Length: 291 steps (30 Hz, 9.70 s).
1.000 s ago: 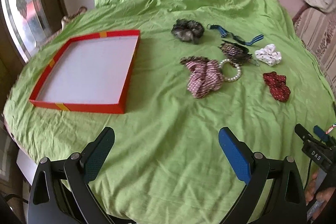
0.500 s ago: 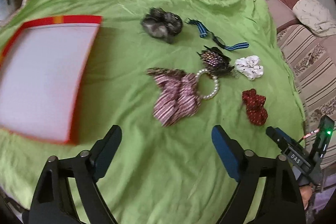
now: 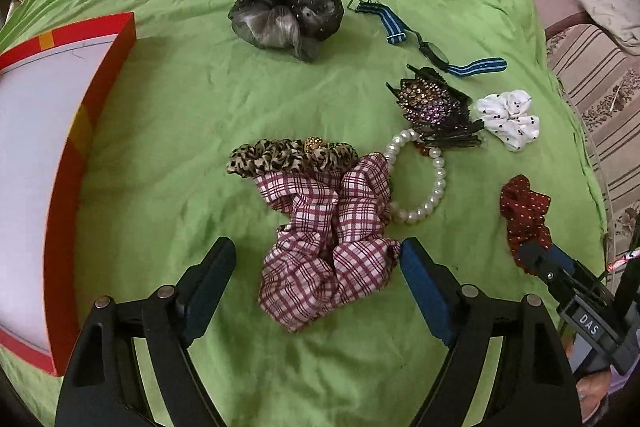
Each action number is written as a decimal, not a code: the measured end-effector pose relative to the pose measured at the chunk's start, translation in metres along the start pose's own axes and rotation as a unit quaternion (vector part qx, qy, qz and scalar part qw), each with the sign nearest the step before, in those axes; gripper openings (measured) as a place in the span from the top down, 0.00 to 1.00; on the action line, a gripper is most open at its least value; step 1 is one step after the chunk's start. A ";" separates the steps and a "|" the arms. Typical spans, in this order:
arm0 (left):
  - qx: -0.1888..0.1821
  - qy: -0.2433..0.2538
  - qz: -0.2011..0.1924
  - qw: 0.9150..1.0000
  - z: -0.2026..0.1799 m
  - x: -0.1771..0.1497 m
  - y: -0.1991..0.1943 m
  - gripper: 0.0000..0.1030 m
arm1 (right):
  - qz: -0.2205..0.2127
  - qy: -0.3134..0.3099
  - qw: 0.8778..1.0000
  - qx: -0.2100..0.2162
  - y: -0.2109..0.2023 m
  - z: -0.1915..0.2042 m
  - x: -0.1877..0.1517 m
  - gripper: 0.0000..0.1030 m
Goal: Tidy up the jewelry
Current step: 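Grasp the pink plaid scrunchie with the left tool while the right tool grasps the red polka-dot scrunchie, then carry both scrunchies into the red-rimmed tray and open both tools, then lift both open tools out of the tray toward the remaining accessories, then grasp the leopard-print hair tie with the left tool while the right tool grasps the pearl bracelet, then carry the hair tie and pearl bracelet into the tray and open both tools, then withdraw both tools from the tray toward the remaining accessories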
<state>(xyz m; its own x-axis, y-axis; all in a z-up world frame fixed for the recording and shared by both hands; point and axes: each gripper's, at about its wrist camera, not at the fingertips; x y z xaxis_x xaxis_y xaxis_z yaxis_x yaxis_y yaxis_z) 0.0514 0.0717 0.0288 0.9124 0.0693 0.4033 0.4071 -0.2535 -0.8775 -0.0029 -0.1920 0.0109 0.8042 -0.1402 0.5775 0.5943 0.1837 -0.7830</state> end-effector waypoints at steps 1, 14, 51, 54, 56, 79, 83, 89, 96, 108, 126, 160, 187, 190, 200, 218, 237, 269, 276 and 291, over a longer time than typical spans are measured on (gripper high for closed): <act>0.003 0.000 0.000 1.000 0.000 0.000 0.002 0.19 | 0.001 -0.001 1.000 -0.002 0.002 0.001 -0.001 0.31; 0.027 0.030 -0.003 0.999 -0.017 -0.020 -0.015 0.89 | 0.015 0.019 1.000 -0.006 -0.004 -0.001 -0.004 0.86; 0.128 -0.154 -0.150 0.968 0.229 -0.076 -0.172 0.88 | 0.055 -0.234 0.957 0.165 -0.030 0.324 -0.023 0.86; 0.134 -0.160 -0.137 0.968 0.251 -0.065 -0.163 0.88 | 0.067 -0.240 0.954 0.165 -0.009 0.349 -0.019 0.86; 0.132 -0.168 -0.124 0.969 0.264 -0.061 -0.154 0.88 | 0.080 -0.243 0.953 0.161 0.005 0.361 -0.020 0.86; 0.106 -0.183 -0.193 0.958 0.209 -0.105 -0.222 0.44 | 0.045 -0.279 0.956 0.077 -0.055 0.328 -0.040 0.51; 0.118 -0.163 -0.202 0.959 0.177 -0.117 -0.235 0.41 | 0.022 -0.265 0.963 0.036 -0.084 0.296 -0.045 0.49; 0.111 -0.136 -0.196 0.965 0.137 -0.125 -0.239 0.41 | -0.018 -0.236 0.971 -0.017 -0.123 0.248 -0.049 0.47; 0.111 -0.099 -0.172 0.974 0.096 -0.125 -0.226 0.40 | -0.070 -0.220 0.971 -0.061 -0.158 0.208 -0.052 0.44; 0.116 -0.041 -0.138 0.983 0.034 -0.123 -0.202 0.40 | -0.110 -0.193 0.971 -0.088 -0.180 0.165 -0.051 0.40; 0.123 -0.001 -0.100 0.987 -0.004 -0.115 -0.168 0.40 | -0.102 -0.159 0.977 -0.094 -0.167 0.124 -0.044 0.38; 0.121 -0.021 -0.065 0.990 0.012 -0.075 -0.108 0.40 | -0.008 -0.082 0.993 -0.084 -0.088 0.033 -0.014 0.34; 0.037 -0.011 -0.039 0.999 0.042 0.018 -0.001 0.40 | 0.058 -0.070 0.993 0.077 0.071 0.084 0.046 0.43; 0.038 -0.006 -0.043 0.998 0.041 0.017 0.001 0.41 | 0.049 -0.081 0.994 0.057 0.076 0.093 0.047 0.48; 0.020 0.013 -0.047 0.999 0.018 -0.008 -0.021 0.93 | 0.047 -0.075 0.995 0.055 0.052 0.095 0.040 0.90; 0.007 -0.060 -0.160 0.985 0.087 -0.037 -0.171 0.93 | 0.017 -0.091 0.990 0.102 -0.055 0.143 0.026 0.90; 0.028 -0.312 -0.205 0.927 0.306 0.000 -0.146 0.93 | 0.062 -0.261 0.953 0.143 -0.003 0.355 0.047 0.90; 0.038 -0.329 -0.256 0.908 0.333 -0.011 -0.154 0.36 | 0.066 -0.314 0.940 0.114 0.048 0.418 0.016 0.58; 0.037 -0.329 -0.258 0.907 0.328 -0.015 -0.158 0.36 | 0.079 -0.266 0.959 0.056 0.055 0.355 0.018 0.58; 0.060 -0.289 -0.252 0.922 0.294 -0.006 -0.158 0.36 | 0.112 -0.262 0.958 0.035 0.059 0.344 -0.031 0.87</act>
<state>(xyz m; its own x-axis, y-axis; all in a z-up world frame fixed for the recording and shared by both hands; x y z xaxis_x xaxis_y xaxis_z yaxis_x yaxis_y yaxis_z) -0.0065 0.3948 0.0885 0.4622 0.6598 0.5924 0.7550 0.0575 -0.6532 0.0089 0.1583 0.0265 0.7915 0.4156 0.4481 0.3905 0.2200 -0.8939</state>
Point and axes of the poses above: each gripper's, at about its wrist camera, not at the fingertips, and y roughly the way its jaws point, z to its left, x to its top, and after that the axes turned 2 degrees about -y, right-handed
